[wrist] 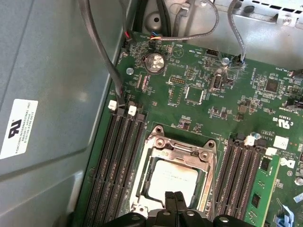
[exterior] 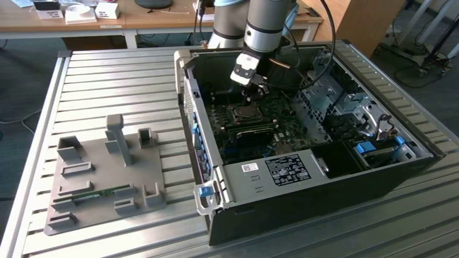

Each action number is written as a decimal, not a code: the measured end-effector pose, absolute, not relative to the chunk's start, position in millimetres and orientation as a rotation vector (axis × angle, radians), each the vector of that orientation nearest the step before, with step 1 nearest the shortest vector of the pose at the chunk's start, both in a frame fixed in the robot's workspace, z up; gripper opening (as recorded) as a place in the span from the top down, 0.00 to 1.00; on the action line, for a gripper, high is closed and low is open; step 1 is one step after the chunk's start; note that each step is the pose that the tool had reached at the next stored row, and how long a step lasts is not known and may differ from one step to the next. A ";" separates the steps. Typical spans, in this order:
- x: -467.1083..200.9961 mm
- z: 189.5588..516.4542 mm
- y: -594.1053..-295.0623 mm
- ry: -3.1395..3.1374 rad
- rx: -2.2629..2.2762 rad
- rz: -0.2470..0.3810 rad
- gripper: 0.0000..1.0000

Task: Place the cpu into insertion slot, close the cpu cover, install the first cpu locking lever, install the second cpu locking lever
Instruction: 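Close the cpu cover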

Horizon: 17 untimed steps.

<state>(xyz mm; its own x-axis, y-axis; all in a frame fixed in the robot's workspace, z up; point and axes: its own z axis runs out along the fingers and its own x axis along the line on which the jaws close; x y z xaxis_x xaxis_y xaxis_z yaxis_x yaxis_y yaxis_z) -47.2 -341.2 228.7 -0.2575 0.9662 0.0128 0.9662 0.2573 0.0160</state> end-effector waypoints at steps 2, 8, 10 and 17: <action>-47.2 228.7 -341.2 -2.491 -1.914 -0.032 0.89; -47.2 228.7 -341.2 -2.499 -1.903 -0.032 0.89; -47.2 228.7 -341.2 -2.518 -1.878 -0.032 0.89; -47.2 228.7 -341.2 -2.618 -1.733 -0.032 0.89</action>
<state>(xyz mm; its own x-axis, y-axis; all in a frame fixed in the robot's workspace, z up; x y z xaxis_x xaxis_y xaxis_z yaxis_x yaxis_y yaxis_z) -47.2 -341.2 228.7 -0.3905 0.9205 0.0126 0.9205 0.3903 0.0162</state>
